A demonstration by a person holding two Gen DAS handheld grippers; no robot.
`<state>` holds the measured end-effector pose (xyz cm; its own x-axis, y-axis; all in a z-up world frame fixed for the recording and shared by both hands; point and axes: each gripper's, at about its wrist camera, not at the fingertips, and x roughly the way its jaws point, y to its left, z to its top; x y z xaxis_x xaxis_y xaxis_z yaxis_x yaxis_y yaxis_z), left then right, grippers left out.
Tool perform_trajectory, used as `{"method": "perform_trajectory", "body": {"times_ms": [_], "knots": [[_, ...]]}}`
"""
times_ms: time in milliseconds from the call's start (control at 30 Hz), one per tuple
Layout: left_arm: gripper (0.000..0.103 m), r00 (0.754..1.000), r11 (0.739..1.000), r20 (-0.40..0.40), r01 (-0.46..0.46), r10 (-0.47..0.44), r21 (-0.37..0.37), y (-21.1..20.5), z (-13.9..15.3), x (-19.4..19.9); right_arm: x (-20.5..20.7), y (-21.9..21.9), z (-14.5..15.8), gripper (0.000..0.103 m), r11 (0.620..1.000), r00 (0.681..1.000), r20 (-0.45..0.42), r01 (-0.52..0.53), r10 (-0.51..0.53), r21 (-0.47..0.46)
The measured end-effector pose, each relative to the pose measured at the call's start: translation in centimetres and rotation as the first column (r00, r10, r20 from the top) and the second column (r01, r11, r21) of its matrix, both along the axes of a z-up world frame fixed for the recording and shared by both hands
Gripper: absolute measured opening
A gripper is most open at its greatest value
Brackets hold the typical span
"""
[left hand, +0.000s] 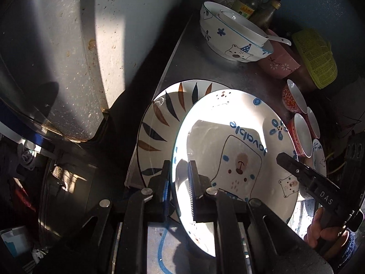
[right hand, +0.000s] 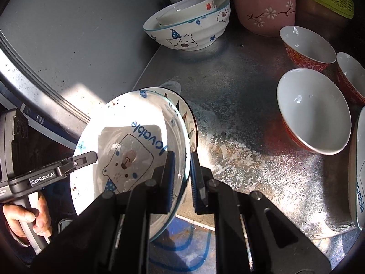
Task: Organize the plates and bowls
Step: 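Lower the bear-print plate onto the leaf-pattern plate and open both grippers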
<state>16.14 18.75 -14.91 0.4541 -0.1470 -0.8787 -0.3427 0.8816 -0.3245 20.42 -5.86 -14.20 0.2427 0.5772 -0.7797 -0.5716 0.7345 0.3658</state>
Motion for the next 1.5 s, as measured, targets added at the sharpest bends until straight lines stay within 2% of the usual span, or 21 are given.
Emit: {"method": "perform_trajectory", "body": {"times_ms": [400,667,833,1000,1100,1167,1233,1300,1333,1500], "knots": [[0.012,0.999,1.000,-0.030,-0.023,0.023,0.022,1.6,-1.3,0.8,1.2,3.0,-1.9,0.014,0.997,0.999,0.007,-0.049,0.049,-0.059],[0.014,0.999,0.998,-0.026,-0.020,0.021,0.056,1.2,-1.3,1.8,1.9,4.8,-2.2,0.014,0.994,0.996,0.069,-0.055,0.062,-0.093],[0.045,1.000,0.998,-0.015,0.004,-0.003,0.060,0.2,-1.1,2.1,1.7,5.3,-2.3,0.016,0.993,0.995,0.075,-0.052,0.060,-0.106],[0.056,1.000,0.998,-0.011,0.012,-0.011,0.068,-0.4,-0.9,2.1,1.4,5.4,-2.3,0.016,0.993,0.996,0.077,-0.044,0.053,-0.112],[0.064,1.000,0.997,-0.004,0.011,-0.011,0.072,-0.7,-0.6,1.9,0.7,5.1,-1.7,0.021,0.991,0.993,0.102,-0.043,0.056,-0.125],[0.076,1.000,0.995,0.017,0.014,-0.016,0.099,-1.1,0.1,1.6,0.0,5.1,-1.3,0.029,0.991,0.990,0.125,-0.053,0.069,-0.123],[0.092,0.998,0.992,0.052,0.014,-0.020,0.122,-1.4,0.8,1.3,-0.4,5.1,-0.8,0.048,0.992,0.987,0.144,-0.057,0.074,-0.114],[0.095,0.998,0.993,0.059,0.012,-0.019,0.120,-1.4,1.1,1.2,-0.6,4.9,-0.5,0.064,0.992,0.984,0.167,-0.036,0.056,-0.120],[0.095,0.998,0.993,0.058,0.011,-0.018,0.117,-1.4,1.2,1.2,-0.6,4.7,-0.4,0.066,0.993,0.985,0.164,-0.034,0.052,-0.110],[0.098,0.998,0.992,0.054,0.004,-0.011,0.128,-1.5,1.6,0.8,-0.6,3.3,-0.1,0.067,0.994,0.988,0.154,-0.012,0.029,-0.106]]}}
